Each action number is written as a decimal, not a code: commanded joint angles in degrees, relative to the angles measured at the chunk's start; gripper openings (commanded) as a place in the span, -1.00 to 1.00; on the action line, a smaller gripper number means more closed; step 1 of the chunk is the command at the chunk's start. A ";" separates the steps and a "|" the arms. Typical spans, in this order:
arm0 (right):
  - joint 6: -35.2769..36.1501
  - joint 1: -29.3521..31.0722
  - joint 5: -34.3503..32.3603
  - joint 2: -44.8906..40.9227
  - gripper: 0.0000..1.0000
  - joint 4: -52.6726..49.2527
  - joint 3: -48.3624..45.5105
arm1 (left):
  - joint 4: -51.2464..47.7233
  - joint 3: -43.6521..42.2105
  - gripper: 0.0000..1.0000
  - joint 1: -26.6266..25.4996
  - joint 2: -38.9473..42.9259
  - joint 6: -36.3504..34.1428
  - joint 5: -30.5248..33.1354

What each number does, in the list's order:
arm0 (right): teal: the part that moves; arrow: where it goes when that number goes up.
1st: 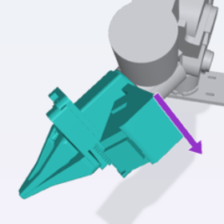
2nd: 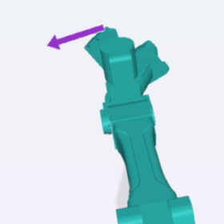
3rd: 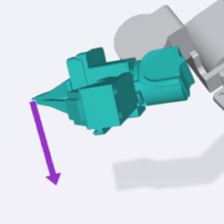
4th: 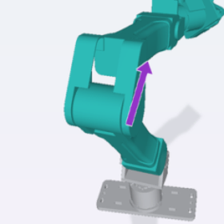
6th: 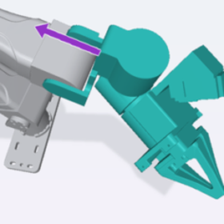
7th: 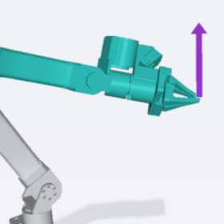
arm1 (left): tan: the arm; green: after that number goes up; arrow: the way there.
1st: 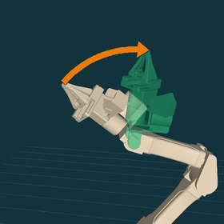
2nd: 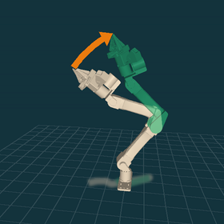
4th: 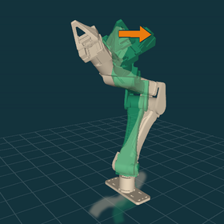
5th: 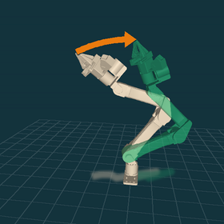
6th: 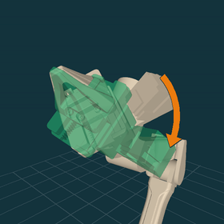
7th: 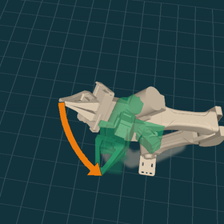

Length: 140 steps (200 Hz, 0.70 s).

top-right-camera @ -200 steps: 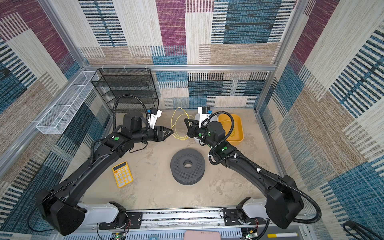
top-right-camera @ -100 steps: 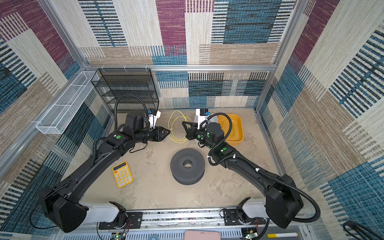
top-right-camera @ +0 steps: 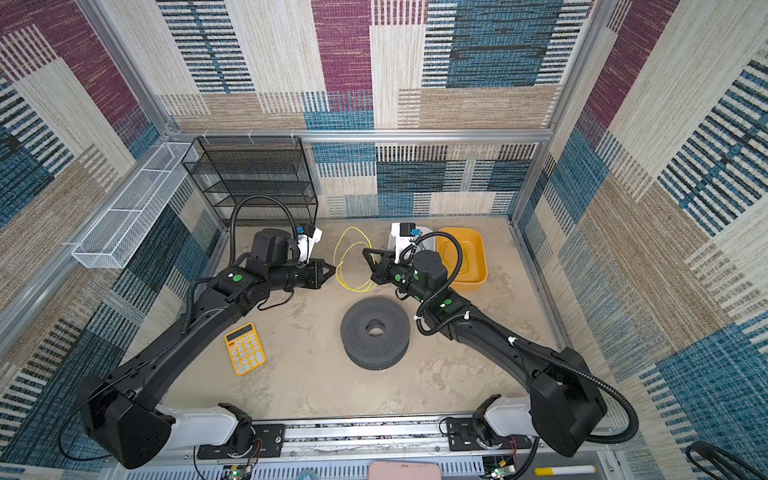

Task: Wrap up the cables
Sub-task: 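Grasp the yellow cable with the left gripper while the right gripper holds it up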

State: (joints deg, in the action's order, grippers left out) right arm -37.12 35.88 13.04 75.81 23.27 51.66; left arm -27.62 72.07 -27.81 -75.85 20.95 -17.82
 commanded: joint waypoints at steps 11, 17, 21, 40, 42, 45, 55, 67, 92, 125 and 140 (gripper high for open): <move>-4.44 0.07 -1.06 1.31 -1.00 7.36 -1.39 | 5.00 -3.12 -1.00 0.07 3.04 0.46 2.00; -5.21 0.06 -1.07 1.86 -1.00 8.11 -1.32 | 6.46 -4.15 -1.00 0.05 3.95 1.11 2.13; -5.51 0.15 -1.28 2.19 -1.00 8.40 -1.20 | 7.35 -4.72 -1.00 0.08 4.42 1.46 2.18; -6.09 0.81 -3.43 3.40 -1.00 10.28 -1.03 | 10.71 -7.66 -1.00 0.16 7.24 2.23 3.93; -6.18 0.85 -3.67 3.47 -1.00 10.41 -1.03 | 11.02 -7.94 -1.00 0.18 7.53 2.29 4.29; -6.32 0.92 -3.91 3.67 -1.00 10.81 -1.03 | 11.37 -8.38 -1.00 0.16 8.01 2.38 4.82; -7.04 1.26 -5.10 4.22 -1.00 12.18 -1.27 | 13.62 -10.19 -1.00 0.13 9.59 2.56 5.89; -7.62 1.84 -7.12 4.84 -1.00 13.14 -1.34 | 17.02 -12.65 -1.00 0.20 11.62 3.02 6.47; -8.89 3.07 -10.71 5.87 -1.00 15.14 -1.95 | 21.43 -15.49 -1.00 0.22 14.31 3.65 7.01; -8.71 4.55 -12.44 7.12 -1.00 16.22 -1.72 | 20.60 -14.24 -1.00 0.56 14.55 2.38 5.90; -8.06 4.81 -12.78 7.49 -1.00 15.66 -1.52 | 14.34 -10.41 -0.70 0.66 12.32 0.23 6.29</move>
State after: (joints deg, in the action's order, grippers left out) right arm -45.17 40.25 2.37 82.76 35.88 49.71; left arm -9.54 57.67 -27.35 -61.47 23.83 -12.19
